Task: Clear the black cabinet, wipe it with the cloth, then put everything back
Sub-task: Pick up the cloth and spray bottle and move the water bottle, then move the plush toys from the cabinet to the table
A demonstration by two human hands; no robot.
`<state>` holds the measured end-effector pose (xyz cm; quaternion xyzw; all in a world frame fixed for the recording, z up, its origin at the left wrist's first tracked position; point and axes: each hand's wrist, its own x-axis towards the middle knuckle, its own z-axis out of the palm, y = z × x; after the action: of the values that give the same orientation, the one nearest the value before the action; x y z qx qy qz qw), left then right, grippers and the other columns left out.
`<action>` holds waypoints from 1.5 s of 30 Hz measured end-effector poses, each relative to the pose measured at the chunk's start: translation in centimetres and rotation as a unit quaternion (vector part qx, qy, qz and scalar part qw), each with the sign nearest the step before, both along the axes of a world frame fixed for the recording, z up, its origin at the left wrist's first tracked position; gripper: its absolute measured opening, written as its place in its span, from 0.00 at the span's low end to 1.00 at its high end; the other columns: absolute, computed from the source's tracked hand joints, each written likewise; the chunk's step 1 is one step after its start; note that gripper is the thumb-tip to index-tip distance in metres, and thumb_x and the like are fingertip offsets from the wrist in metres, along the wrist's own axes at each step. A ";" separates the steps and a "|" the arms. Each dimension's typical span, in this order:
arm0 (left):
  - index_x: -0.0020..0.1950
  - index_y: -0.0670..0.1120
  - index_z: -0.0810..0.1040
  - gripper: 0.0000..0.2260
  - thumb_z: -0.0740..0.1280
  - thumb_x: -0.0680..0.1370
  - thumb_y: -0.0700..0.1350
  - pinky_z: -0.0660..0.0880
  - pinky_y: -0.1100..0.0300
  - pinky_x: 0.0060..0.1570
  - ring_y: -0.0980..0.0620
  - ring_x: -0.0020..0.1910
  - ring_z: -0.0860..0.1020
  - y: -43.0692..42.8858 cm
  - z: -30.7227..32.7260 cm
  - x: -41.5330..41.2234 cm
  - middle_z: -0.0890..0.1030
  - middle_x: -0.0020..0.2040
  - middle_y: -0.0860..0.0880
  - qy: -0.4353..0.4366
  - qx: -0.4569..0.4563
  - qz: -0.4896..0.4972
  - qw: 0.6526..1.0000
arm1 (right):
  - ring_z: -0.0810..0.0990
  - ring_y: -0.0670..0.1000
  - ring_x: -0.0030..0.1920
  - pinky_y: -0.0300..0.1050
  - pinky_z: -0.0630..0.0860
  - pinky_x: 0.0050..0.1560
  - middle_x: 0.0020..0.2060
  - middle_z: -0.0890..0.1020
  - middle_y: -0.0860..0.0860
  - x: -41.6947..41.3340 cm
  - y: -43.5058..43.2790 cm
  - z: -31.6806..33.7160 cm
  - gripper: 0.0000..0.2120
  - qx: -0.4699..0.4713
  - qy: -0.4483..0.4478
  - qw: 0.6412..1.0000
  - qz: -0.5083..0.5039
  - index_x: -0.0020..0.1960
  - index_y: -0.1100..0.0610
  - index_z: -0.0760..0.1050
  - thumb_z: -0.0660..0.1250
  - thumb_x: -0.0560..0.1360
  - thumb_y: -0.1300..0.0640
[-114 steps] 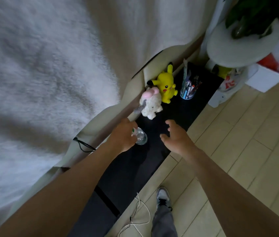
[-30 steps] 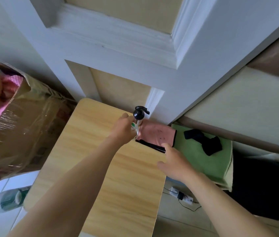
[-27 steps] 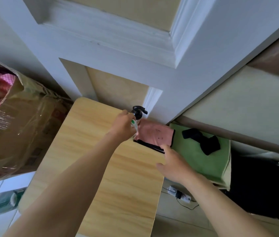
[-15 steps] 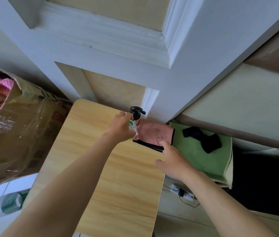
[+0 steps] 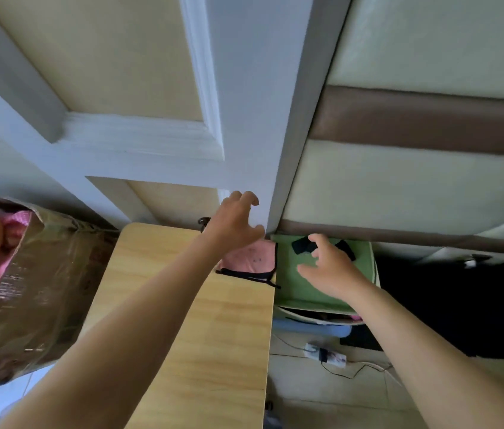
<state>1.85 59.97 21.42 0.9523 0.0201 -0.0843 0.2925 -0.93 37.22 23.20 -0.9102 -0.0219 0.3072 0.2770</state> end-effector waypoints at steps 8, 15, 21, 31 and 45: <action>0.69 0.48 0.71 0.24 0.72 0.75 0.51 0.74 0.55 0.56 0.47 0.58 0.74 -15.7 7.5 -3.2 0.73 0.60 0.48 -0.003 0.033 -0.083 0.996 | 0.76 0.48 0.50 0.46 0.73 0.51 0.57 0.72 0.49 -3.3 -15.9 6.3 0.32 0.033 -0.059 0.995 -0.076 0.78 0.50 0.57 0.67 0.78 0.51; 0.69 0.49 0.71 0.23 0.70 0.76 0.51 0.74 0.50 0.60 0.45 0.60 0.74 -35.7 12.0 -6.4 0.73 0.61 0.47 -0.026 0.088 -0.219 0.971 | 0.72 0.54 0.68 0.47 0.72 0.62 0.72 0.70 0.55 -9.8 -34.5 10.5 0.32 0.064 -0.106 0.979 -0.164 0.79 0.51 0.57 0.67 0.78 0.51; 0.65 0.48 0.73 0.20 0.71 0.75 0.51 0.70 0.58 0.53 0.45 0.58 0.74 -54.3 14.6 -10.8 0.75 0.59 0.46 -0.070 0.097 -0.348 0.930 | 0.74 0.54 0.60 0.44 0.71 0.54 0.68 0.71 0.55 -18.1 -51.3 12.1 0.32 0.043 -0.142 0.951 -0.270 0.78 0.53 0.58 0.67 0.79 0.51; 0.67 0.51 0.72 0.21 0.70 0.76 0.54 0.73 0.53 0.62 0.49 0.60 0.73 -73.9 16.1 -17.7 0.72 0.61 0.51 -0.092 0.079 -0.469 0.875 | 0.75 0.55 0.60 0.46 0.72 0.55 0.64 0.73 0.55 -31.3 -67.9 13.1 0.35 0.025 -0.167 0.882 -0.439 0.79 0.53 0.55 0.68 0.78 0.51; 0.67 0.48 0.75 0.22 0.72 0.75 0.52 0.72 0.58 0.55 0.50 0.56 0.74 -84.2 16.5 -16.7 0.75 0.59 0.49 -0.111 0.072 -0.503 0.854 | 0.75 0.55 0.63 0.50 0.75 0.60 0.64 0.73 0.56 -34.7 -75.7 13.6 0.36 0.025 -0.196 0.843 -0.501 0.80 0.53 0.54 0.68 0.77 0.52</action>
<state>-14.83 -24.19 37.91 0.8540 -0.4882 -0.1122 0.1406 -35.63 -38.46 36.82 -0.8313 0.3756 -0.0592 0.4055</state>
